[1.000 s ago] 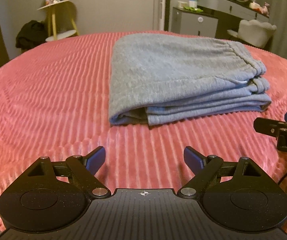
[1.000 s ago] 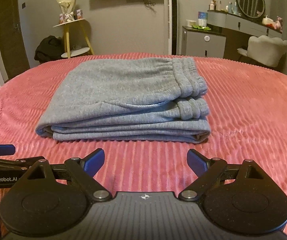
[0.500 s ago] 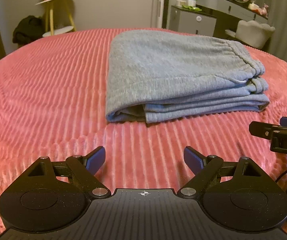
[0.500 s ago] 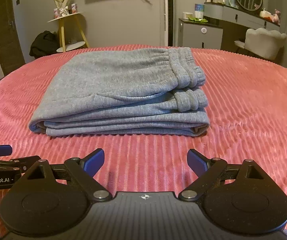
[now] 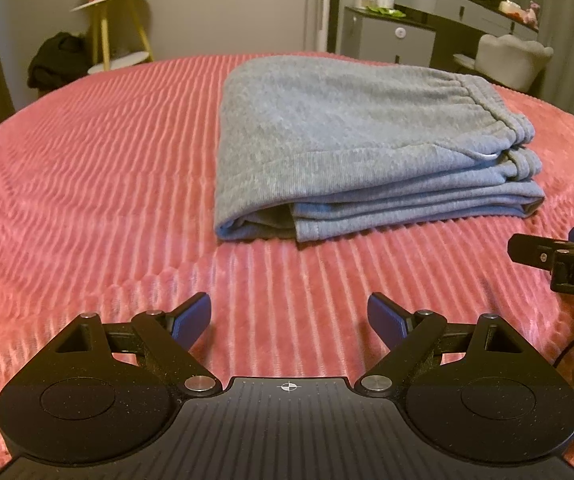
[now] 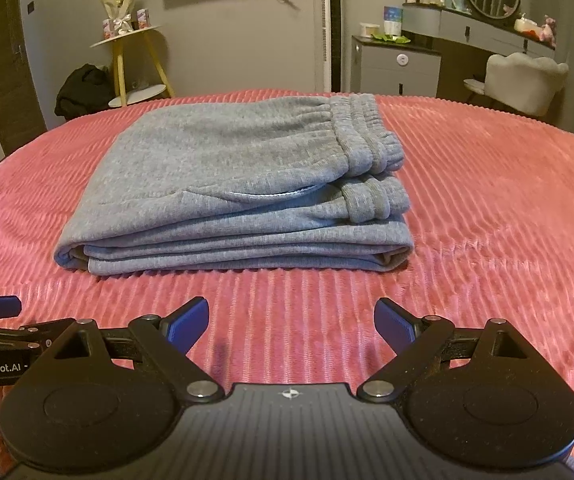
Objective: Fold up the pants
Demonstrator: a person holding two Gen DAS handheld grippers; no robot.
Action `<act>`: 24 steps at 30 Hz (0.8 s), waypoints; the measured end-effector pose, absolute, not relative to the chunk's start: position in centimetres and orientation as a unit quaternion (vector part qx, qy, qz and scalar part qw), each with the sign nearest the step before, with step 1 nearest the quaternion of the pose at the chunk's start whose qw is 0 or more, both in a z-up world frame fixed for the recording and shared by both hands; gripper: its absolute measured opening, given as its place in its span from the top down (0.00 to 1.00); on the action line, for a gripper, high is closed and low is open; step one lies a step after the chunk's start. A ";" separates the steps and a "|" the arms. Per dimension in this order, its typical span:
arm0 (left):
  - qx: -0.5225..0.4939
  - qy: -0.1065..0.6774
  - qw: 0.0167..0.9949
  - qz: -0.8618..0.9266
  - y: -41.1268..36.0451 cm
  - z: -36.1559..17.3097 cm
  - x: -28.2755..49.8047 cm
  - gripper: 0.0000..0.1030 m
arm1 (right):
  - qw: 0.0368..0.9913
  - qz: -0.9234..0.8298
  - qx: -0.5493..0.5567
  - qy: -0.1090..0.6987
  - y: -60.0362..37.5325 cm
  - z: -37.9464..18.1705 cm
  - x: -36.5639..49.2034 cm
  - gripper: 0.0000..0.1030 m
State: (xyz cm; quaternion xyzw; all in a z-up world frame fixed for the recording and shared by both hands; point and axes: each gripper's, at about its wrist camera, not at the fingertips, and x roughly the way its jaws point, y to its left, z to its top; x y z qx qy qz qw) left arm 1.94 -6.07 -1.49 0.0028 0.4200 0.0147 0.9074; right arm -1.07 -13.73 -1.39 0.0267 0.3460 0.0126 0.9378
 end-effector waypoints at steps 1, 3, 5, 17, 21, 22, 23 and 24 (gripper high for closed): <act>0.003 0.420 0.907 0.014 -6.0 -1.5 2.0 0.13 | 0.938 0.013 0.027 0.346 -13.8 -1.4 -1.1 0.12; 0.004 0.421 0.907 0.015 -6.0 -1.5 2.0 0.13 | 0.938 0.012 0.027 0.346 -13.8 -1.4 -1.1 0.12; 0.003 0.422 0.907 0.015 -6.0 -1.6 2.0 0.13 | 0.938 0.012 0.027 0.346 -13.8 -1.4 -1.1 0.12; 0.004 0.422 0.906 0.016 -6.1 -1.6 1.9 0.13 | 0.938 0.012 0.029 0.346 -13.9 -1.4 -1.0 0.12; 0.006 0.424 0.905 0.015 -6.1 -1.7 2.0 0.13 | 0.938 0.012 0.029 0.346 -13.9 -1.4 -1.0 0.12; 0.006 0.424 0.906 0.014 -6.1 -1.7 1.9 0.13 | 0.938 0.012 0.029 0.346 -13.9 -1.4 -1.0 0.12; 0.007 0.424 0.906 0.014 -6.0 -1.7 1.9 0.13 | 0.938 0.012 0.029 0.346 -13.9 -1.4 -1.0 0.12; 0.007 0.424 0.905 0.014 -6.0 -1.7 2.0 0.13 | 0.938 0.012 0.028 0.346 -13.9 -1.4 -1.0 0.12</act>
